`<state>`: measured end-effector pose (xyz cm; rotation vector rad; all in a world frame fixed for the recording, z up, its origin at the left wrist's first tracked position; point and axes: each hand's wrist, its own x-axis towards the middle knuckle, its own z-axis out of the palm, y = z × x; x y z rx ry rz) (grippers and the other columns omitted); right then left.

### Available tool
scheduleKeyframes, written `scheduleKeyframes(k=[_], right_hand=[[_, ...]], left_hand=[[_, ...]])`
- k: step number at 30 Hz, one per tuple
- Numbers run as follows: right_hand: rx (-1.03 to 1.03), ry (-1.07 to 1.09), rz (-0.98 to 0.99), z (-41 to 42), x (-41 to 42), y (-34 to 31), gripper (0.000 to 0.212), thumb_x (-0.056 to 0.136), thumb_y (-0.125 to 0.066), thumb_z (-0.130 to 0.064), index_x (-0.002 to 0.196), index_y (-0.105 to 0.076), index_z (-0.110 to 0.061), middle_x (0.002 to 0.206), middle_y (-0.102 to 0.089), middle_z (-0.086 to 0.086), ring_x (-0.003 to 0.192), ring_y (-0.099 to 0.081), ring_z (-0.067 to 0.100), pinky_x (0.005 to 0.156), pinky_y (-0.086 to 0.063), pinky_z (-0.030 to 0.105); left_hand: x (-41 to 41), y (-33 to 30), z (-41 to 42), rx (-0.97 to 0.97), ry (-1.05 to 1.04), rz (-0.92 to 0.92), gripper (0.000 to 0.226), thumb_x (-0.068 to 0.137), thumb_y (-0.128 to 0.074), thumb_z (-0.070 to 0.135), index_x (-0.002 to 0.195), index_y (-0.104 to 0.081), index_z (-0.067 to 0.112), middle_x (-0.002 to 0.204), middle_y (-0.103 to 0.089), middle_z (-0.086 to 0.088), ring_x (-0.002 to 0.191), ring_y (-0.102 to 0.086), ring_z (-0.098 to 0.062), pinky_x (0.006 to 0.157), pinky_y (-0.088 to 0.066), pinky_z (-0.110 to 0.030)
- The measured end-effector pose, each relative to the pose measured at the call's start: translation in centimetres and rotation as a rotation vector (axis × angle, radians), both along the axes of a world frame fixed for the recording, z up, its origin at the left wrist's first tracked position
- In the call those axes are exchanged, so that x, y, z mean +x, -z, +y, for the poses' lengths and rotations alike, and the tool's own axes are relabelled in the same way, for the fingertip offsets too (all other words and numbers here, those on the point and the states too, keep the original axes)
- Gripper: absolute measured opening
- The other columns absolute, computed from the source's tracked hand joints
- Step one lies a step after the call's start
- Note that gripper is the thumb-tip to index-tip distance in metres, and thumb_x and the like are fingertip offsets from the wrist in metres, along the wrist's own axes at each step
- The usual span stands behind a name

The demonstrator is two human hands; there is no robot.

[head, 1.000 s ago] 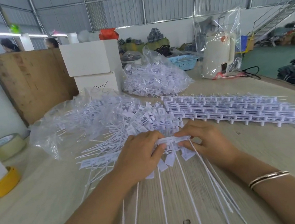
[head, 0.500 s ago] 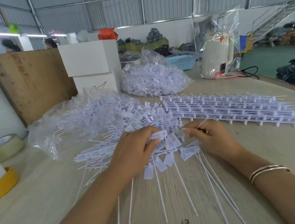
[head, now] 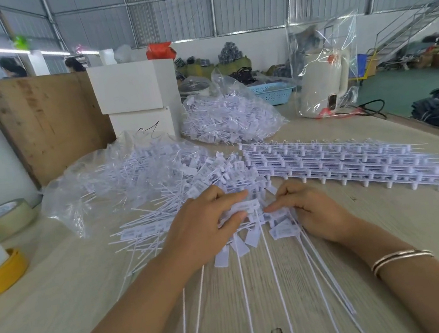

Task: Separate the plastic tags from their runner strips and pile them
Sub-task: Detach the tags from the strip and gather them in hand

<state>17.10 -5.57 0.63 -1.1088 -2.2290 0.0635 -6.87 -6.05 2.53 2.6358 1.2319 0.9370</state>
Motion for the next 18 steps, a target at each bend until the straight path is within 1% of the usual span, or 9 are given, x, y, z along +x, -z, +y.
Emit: scheduleKeyframes(k=[1,3,6,8,10,12,13,15,18], right_hand=[[0.040,0.016,0.010,0.0,0.0,-0.1,0.061,0.058,-0.041,0.029,0.095,-0.074,-0.005,0.084,-0.057,0.006,0.078,-0.055,0.023,0.066,-0.045,0.036],[0.091,0.055,0.089,-0.2,0.0,-0.3,0.055,0.059,-0.040,0.026,0.090,-0.074,-0.005,0.086,-0.057,0.005,0.078,-0.056,0.025,0.065,-0.046,0.037],[0.086,0.033,0.203,-1.1,-0.6,-1.1,0.041,0.072,-0.041,-0.001,0.103,-0.067,-0.011,0.098,-0.055,0.003,0.089,-0.052,0.013,0.073,-0.043,0.028],[0.076,-0.081,0.147,-1.8,-1.6,-1.3,0.039,0.078,-0.049,-0.019,0.115,-0.058,-0.014,0.105,-0.054,-0.001,0.093,-0.048,0.003,0.078,-0.041,0.022],[0.082,-0.117,0.038,-2.0,-2.5,-1.1,0.039,0.085,-0.058,-0.029,0.121,-0.056,-0.016,0.109,-0.058,-0.006,0.097,-0.052,0.002,0.081,-0.043,0.027],[0.159,-0.074,-0.010,-1.9,-2.6,-0.9,0.033,0.084,-0.064,-0.026,0.116,-0.063,-0.015,0.103,-0.067,-0.006,0.090,-0.061,0.008,0.076,-0.049,0.038],[0.207,-0.045,-0.004,-1.8,-2.5,-0.9,0.029,0.082,-0.064,-0.021,0.110,-0.067,-0.015,0.097,-0.070,-0.005,0.083,-0.062,0.010,0.071,-0.050,0.039],[0.265,0.009,0.010,-1.7,-2.0,-0.9,0.023,0.079,-0.064,-0.015,0.102,-0.070,-0.016,0.085,-0.070,-0.005,0.071,-0.060,0.011,0.064,-0.050,0.035],[0.266,0.043,0.033,-1.6,-1.8,-0.7,0.022,0.082,-0.060,-0.015,0.101,-0.070,-0.018,0.080,-0.069,-0.006,0.066,-0.055,0.008,0.063,-0.046,0.029]], left_hand=[[0.0,0.0,0.0,-0.007,-0.008,-0.006,0.039,0.090,-0.054,0.045,0.127,-0.053,0.035,0.094,-0.047,0.017,0.079,-0.055,-0.007,0.068,-0.042,-0.024],[0.1,0.1,0.0,-0.016,-0.028,-0.047,0.029,0.087,-0.057,0.048,0.110,-0.053,0.031,0.089,-0.048,0.021,0.073,-0.053,-0.002,0.061,-0.040,-0.021],[0.5,0.1,-0.2,-0.011,-0.024,-0.078,0.025,0.084,-0.058,0.050,0.091,-0.047,0.029,0.082,-0.051,0.020,0.069,-0.053,-0.005,0.058,-0.041,-0.024],[0.9,0.3,-0.6,0.002,-0.001,-0.084,0.025,0.084,-0.058,0.050,0.089,-0.048,0.028,0.081,-0.052,0.018,0.068,-0.053,-0.007,0.058,-0.042,-0.026],[1.2,0.4,-0.9,0.013,0.032,-0.099,0.024,0.085,-0.058,0.049,0.089,-0.049,0.028,0.079,-0.053,0.016,0.067,-0.054,-0.008,0.058,-0.042,-0.026],[1.4,0.4,-1.1,0.018,0.053,-0.096,0.023,0.085,-0.055,0.050,0.091,-0.048,0.029,0.079,-0.054,0.016,0.067,-0.053,-0.006,0.056,-0.041,-0.023],[1.5,0.4,-1.2,0.021,0.056,-0.087,0.022,0.085,-0.052,0.051,0.091,-0.047,0.031,0.079,-0.054,0.017,0.065,-0.052,-0.005,0.054,-0.038,-0.020],[1.5,0.3,-1.3,0.016,0.055,-0.085,0.020,0.085,-0.048,0.053,0.093,-0.045,0.034,0.078,-0.054,0.017,0.065,-0.052,-0.005,0.053,-0.034,-0.017],[1.4,0.1,-1.3,0.028,0.057,-0.098,0.022,0.087,-0.047,0.047,0.100,-0.052,0.029,0.087,-0.059,0.015,0.074,-0.053,-0.005,0.062,-0.040,-0.021]])
